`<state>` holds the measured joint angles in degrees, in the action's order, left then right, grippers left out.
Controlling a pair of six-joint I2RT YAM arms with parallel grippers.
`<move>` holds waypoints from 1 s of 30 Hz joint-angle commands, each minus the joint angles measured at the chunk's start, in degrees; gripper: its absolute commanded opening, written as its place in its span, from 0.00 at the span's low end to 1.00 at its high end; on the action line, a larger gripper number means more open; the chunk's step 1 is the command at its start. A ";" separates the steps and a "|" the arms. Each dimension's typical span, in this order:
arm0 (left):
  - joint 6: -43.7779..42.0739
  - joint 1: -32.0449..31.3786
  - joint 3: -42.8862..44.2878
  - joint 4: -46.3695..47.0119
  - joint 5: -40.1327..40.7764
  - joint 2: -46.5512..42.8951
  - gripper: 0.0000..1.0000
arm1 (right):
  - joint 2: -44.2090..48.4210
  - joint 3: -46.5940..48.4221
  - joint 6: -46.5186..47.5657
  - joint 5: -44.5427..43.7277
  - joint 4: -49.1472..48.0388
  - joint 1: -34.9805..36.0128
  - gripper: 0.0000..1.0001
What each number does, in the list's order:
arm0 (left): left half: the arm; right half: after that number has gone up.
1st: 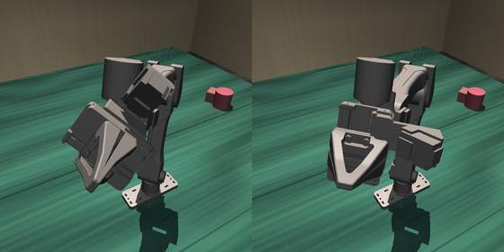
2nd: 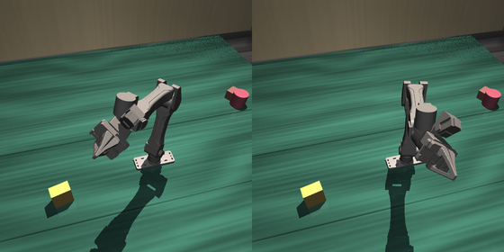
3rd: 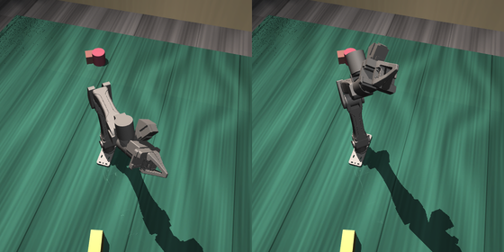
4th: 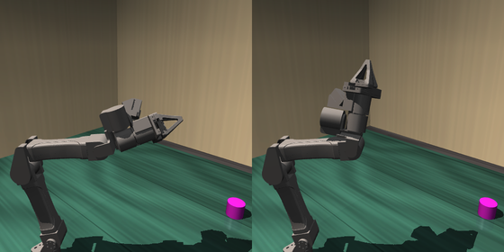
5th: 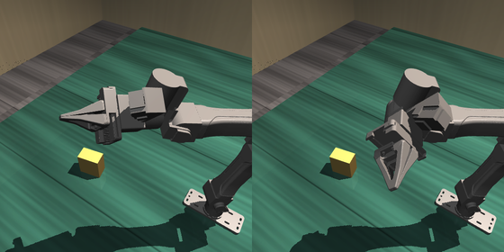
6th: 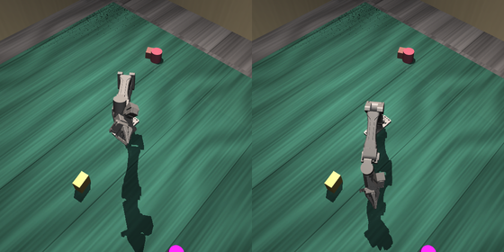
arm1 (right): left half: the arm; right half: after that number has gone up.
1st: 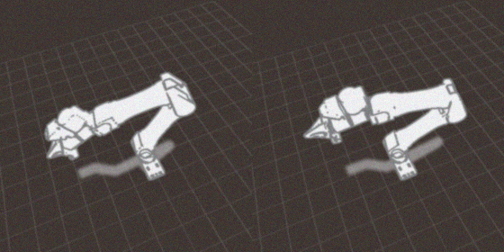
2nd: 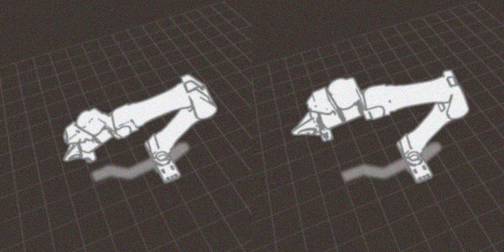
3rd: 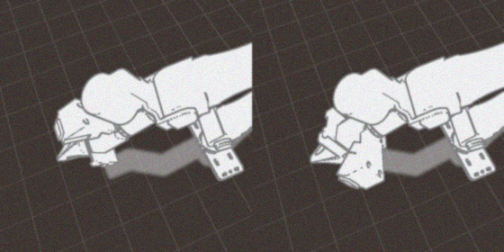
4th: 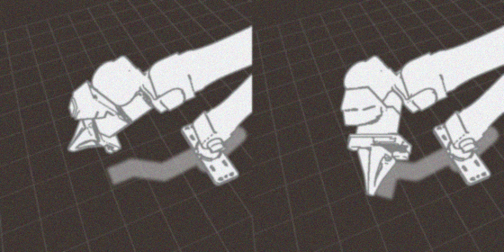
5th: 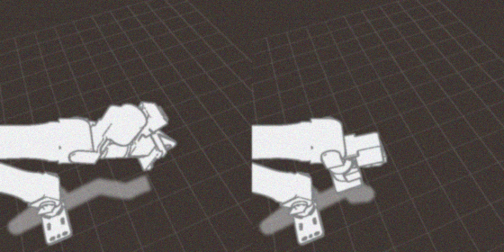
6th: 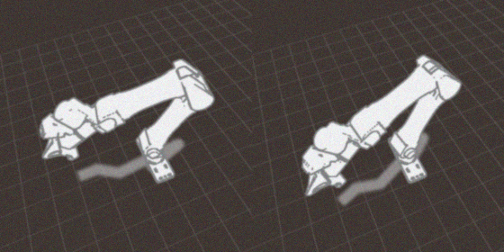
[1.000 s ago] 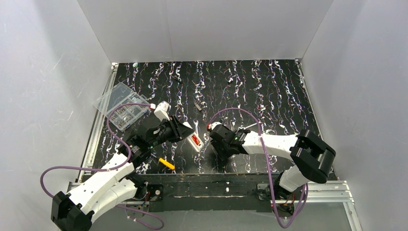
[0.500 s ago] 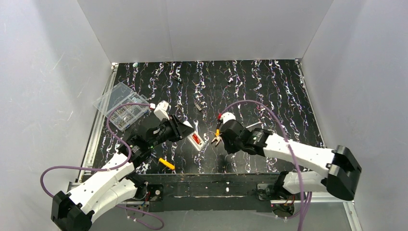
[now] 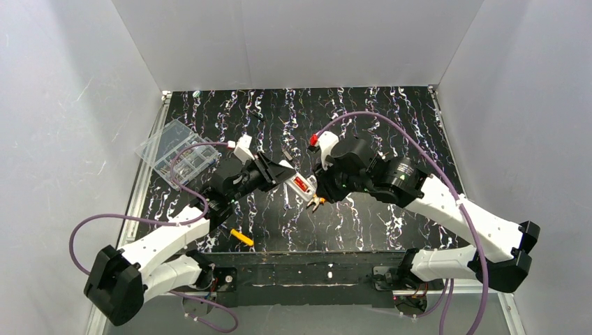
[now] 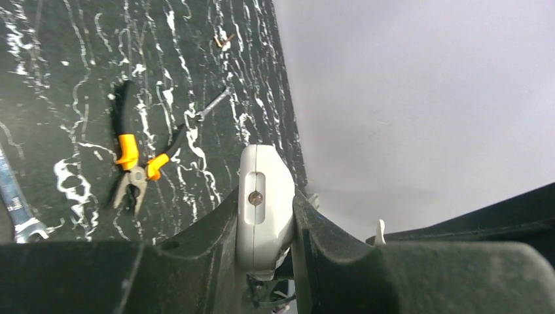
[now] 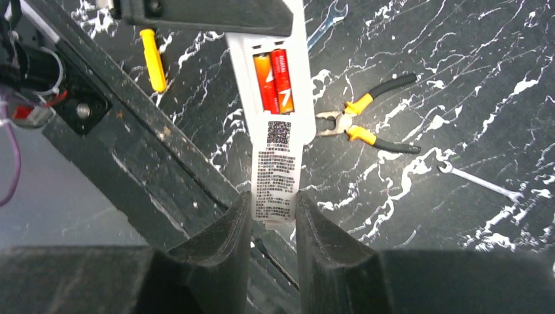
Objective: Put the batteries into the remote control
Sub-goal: Load the battery cover into the remote control.
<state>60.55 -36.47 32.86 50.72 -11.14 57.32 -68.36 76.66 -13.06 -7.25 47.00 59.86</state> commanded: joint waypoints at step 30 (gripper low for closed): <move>6.87 -0.94 5.36 13.80 -11.71 4.23 0.00 | -9.21 14.55 7.86 1.52 8.06 -1.14 0.25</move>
<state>67.16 -37.04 35.44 59.51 -20.86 61.98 -76.66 88.51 -6.04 -5.82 56.80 59.11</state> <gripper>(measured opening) 0.250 0.331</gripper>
